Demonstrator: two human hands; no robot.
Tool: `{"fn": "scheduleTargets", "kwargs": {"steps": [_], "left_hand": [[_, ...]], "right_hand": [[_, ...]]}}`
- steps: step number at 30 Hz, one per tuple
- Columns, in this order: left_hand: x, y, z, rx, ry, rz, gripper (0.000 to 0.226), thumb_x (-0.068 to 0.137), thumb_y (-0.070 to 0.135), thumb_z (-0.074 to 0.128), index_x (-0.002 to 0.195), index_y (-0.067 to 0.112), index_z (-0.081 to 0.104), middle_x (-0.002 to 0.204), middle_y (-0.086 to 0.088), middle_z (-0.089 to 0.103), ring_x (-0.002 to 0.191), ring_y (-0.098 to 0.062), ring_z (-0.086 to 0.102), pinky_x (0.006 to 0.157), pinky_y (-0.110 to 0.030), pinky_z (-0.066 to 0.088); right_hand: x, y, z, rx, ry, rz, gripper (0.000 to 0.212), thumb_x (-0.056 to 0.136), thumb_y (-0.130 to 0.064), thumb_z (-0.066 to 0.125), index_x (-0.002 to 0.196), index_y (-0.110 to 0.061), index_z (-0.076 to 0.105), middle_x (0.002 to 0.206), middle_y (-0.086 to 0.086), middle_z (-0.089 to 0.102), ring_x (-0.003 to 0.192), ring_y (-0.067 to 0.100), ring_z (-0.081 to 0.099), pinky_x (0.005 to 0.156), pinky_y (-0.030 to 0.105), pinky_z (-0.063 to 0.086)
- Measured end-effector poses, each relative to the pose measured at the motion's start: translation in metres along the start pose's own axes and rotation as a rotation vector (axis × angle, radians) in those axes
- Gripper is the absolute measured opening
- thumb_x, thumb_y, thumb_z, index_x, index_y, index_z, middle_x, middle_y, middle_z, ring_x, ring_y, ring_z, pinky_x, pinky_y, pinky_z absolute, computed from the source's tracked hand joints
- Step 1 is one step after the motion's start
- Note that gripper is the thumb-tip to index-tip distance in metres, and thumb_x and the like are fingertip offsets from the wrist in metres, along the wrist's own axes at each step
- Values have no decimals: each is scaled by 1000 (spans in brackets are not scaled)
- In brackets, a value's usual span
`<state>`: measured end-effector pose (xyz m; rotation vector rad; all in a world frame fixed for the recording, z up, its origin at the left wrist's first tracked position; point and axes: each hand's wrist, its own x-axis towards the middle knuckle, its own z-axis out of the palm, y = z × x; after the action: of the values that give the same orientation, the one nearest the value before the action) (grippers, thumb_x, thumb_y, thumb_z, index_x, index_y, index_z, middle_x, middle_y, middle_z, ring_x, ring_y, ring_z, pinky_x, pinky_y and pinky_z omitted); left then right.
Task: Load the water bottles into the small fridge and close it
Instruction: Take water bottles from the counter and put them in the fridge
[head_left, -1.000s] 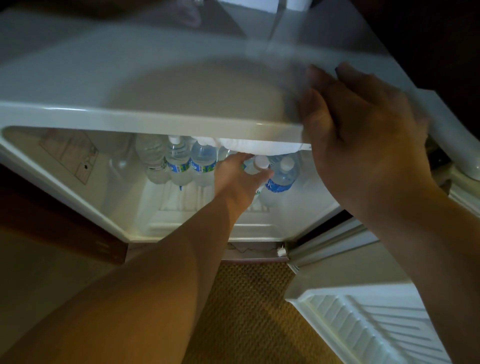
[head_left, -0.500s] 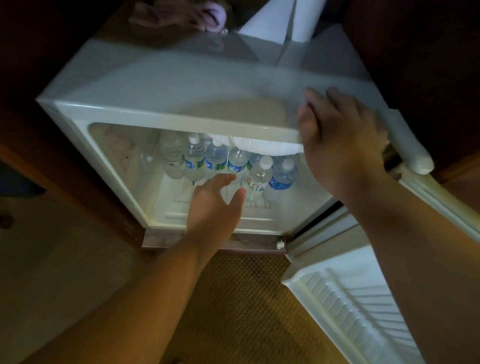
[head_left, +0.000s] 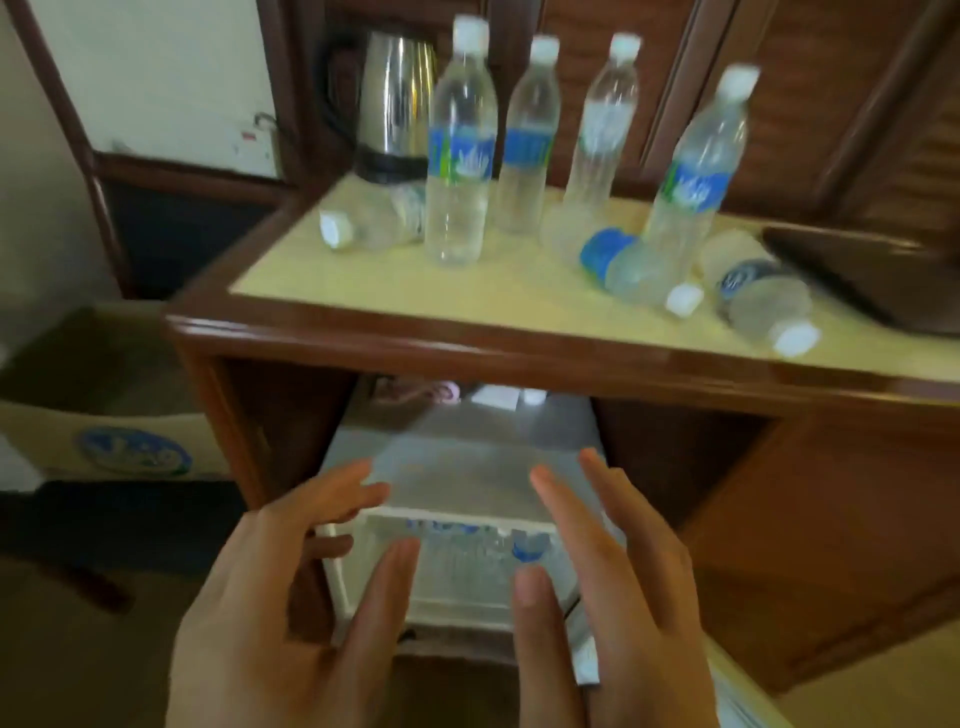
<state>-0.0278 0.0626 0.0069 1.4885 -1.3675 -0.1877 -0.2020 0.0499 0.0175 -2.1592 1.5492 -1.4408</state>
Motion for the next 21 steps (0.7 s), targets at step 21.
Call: {"fn": "scheduleTargets", "kwargs": {"steps": [21], "left_hand": [[201, 160, -79, -61, -81, 143, 46, 92, 38, 69, 136, 28, 60, 128, 19, 65, 122, -8, 62, 93, -22, 54]], "right_hand": [[225, -94, -99, -140, -207, 15, 63, 99, -55, 46, 157, -43, 22, 161, -8, 35, 149, 18, 30, 113, 52, 43]]}}
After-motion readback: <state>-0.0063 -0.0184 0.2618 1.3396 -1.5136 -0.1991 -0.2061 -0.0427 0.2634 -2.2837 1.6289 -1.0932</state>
